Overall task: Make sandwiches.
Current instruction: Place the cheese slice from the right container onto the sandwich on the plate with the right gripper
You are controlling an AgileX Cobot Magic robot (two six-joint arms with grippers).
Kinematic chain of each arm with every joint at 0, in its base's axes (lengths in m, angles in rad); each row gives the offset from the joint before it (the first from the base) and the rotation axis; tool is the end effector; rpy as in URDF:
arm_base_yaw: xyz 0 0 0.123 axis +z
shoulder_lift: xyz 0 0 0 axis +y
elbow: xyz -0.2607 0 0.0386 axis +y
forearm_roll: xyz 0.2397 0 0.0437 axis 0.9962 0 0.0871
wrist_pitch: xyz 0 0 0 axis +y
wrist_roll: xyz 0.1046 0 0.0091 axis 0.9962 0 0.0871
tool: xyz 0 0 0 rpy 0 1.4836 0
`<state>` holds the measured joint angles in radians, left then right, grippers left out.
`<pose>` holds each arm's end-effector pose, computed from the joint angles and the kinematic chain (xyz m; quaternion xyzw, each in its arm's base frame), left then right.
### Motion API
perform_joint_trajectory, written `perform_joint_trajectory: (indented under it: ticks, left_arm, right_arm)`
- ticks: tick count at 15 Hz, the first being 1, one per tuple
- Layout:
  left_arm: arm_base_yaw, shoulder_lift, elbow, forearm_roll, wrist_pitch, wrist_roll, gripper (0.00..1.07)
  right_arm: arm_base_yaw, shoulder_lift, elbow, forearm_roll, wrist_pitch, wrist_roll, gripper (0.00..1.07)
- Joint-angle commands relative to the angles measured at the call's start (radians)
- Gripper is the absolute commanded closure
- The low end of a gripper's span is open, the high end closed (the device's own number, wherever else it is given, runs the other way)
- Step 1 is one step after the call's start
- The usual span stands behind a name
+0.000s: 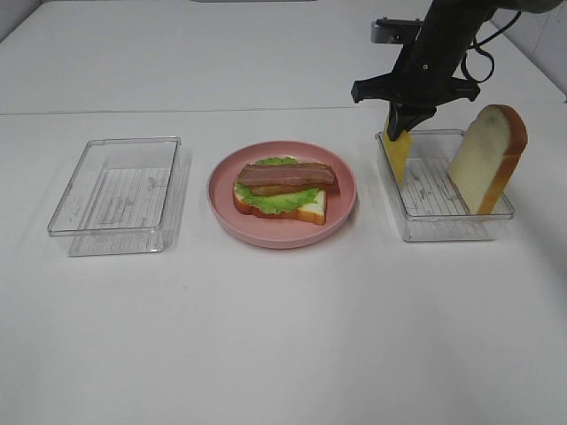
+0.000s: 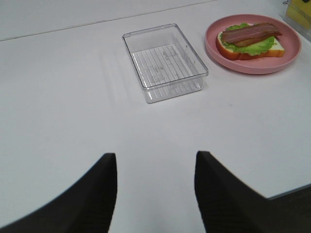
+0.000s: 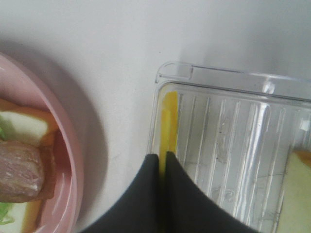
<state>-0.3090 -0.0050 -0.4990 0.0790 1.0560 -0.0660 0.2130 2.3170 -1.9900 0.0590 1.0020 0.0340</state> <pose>0.0228 0.0003 0.2675 0.1016 0.8442 -0.0591 0.5230 0.4683 0.1066 0.1534 -0.0766 0.9832 0.0471 0.1591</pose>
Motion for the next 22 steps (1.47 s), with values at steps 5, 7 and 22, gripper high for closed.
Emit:
perform_joint_trajectory:
  ticks: [5, 7, 22]
  left_arm:
    - [0.000, -0.025, 0.001, 0.005, -0.010, -0.003, 0.58]
    - [0.000, -0.025, 0.001, 0.005, -0.010, -0.003, 0.58]
    - [0.000, -0.025, 0.001, 0.005, -0.010, -0.003, 0.58]
  right_arm:
    - [-0.003, -0.160, -0.006, 0.169, 0.022, -0.099, 1.07]
    - [-0.001, -0.165, -0.004, 0.353, 0.032, -0.178, 1.07]
    - [0.104, -0.012, 0.237, 1.018, -0.177, -0.474, 1.07]
